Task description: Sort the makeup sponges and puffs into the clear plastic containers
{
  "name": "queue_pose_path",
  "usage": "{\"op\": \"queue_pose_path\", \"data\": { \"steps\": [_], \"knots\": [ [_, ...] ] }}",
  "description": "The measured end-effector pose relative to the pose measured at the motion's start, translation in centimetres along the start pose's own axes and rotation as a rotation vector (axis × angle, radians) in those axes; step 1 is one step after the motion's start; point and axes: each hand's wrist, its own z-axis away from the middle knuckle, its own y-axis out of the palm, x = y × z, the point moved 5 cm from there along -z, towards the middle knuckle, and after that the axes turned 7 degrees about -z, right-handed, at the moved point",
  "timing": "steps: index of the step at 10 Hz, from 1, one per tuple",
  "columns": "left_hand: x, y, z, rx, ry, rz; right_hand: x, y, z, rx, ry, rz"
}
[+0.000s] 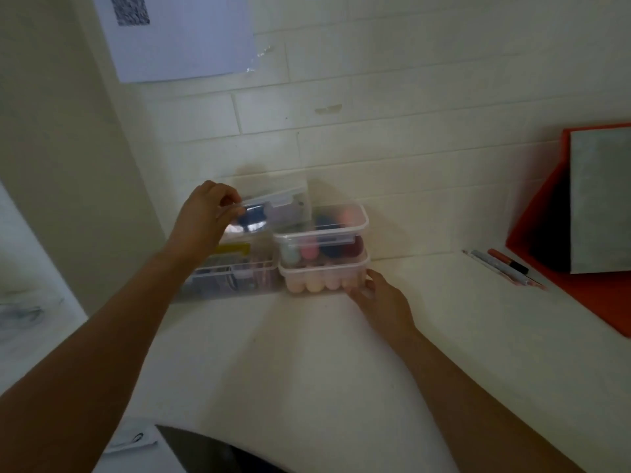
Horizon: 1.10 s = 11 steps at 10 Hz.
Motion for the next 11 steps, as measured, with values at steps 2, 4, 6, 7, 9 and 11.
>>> {"op": "queue_pose_path", "data": {
  "steps": [2, 4, 6, 7, 9, 11],
  "knots": [
    [6.4, -1.3, 2.6, 0.032, -0.239, -0.066, 0.1, 0.1, 0.0, -0.001, 0.011, 0.014],
    [8.0, 0.8, 3.9, 0.166, -0.118, -0.151, 0.1, 0.2, 0.0, -0.004, 0.001, 0.025],
    [8.4, 1.5, 3.7, 0.160, -0.179, -0.192, 0.0, 0.2, 0.0, -0.001, -0.003, 0.031],
    [8.2, 1.4, 3.9, 0.160, -0.233, -0.190, 0.2, 0.1, 0.1, 0.008, 0.005, 0.028],
    [5.9, 1.3, 4.3, 0.209, -0.308, -0.189, 0.6, -0.3, 1.3, -0.002, 0.039, -0.034],
    [0.8, -0.8, 4.6, 0.154, -0.319, 0.066, 1.0, -2.0, 3.6, 0.023, 0.053, -0.094]
  ]
}}
